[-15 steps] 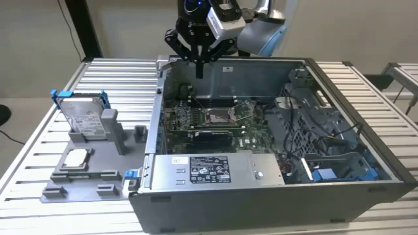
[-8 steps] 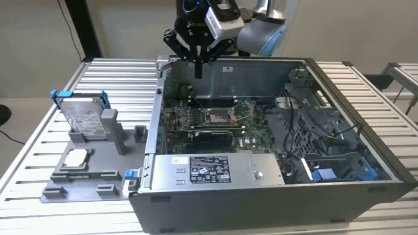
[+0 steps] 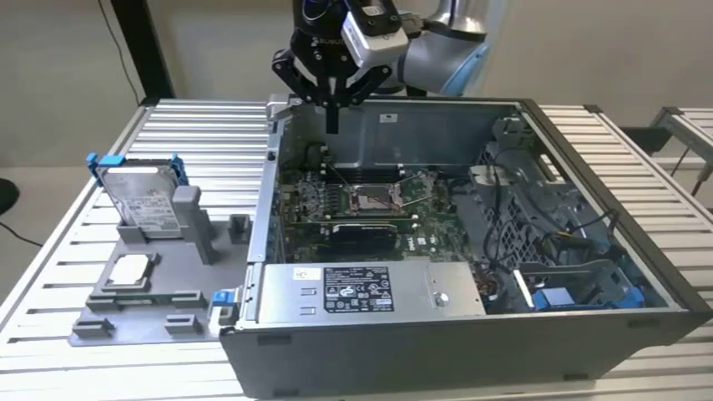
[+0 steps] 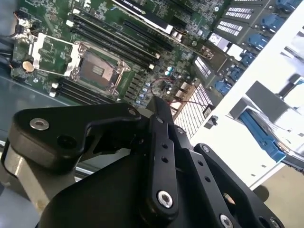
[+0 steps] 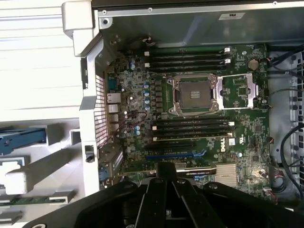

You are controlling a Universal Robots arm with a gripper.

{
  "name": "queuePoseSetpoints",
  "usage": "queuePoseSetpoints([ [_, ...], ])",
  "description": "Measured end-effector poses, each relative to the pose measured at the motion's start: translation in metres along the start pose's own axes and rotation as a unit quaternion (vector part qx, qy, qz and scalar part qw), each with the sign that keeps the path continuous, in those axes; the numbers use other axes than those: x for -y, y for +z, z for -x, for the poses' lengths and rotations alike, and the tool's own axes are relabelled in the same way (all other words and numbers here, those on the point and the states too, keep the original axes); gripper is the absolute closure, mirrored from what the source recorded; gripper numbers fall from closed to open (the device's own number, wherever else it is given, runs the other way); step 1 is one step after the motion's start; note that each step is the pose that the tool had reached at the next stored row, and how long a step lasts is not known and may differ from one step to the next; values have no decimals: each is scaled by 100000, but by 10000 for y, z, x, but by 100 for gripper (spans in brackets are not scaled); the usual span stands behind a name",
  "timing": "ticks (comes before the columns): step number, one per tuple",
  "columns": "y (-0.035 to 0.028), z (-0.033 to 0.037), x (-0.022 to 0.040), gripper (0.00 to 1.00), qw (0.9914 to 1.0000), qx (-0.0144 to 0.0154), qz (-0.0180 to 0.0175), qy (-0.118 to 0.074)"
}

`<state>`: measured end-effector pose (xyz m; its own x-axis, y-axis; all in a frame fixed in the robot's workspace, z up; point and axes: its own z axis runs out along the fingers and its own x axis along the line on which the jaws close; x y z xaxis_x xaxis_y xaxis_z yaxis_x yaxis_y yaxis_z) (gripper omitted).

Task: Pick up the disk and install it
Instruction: 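Reach for the disk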

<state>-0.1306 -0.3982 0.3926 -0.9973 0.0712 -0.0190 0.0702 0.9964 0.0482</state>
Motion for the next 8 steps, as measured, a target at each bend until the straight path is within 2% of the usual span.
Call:
queuePoseSetpoints([
  [8,-1,-70,0,100,100000,0,-12,-1],
])
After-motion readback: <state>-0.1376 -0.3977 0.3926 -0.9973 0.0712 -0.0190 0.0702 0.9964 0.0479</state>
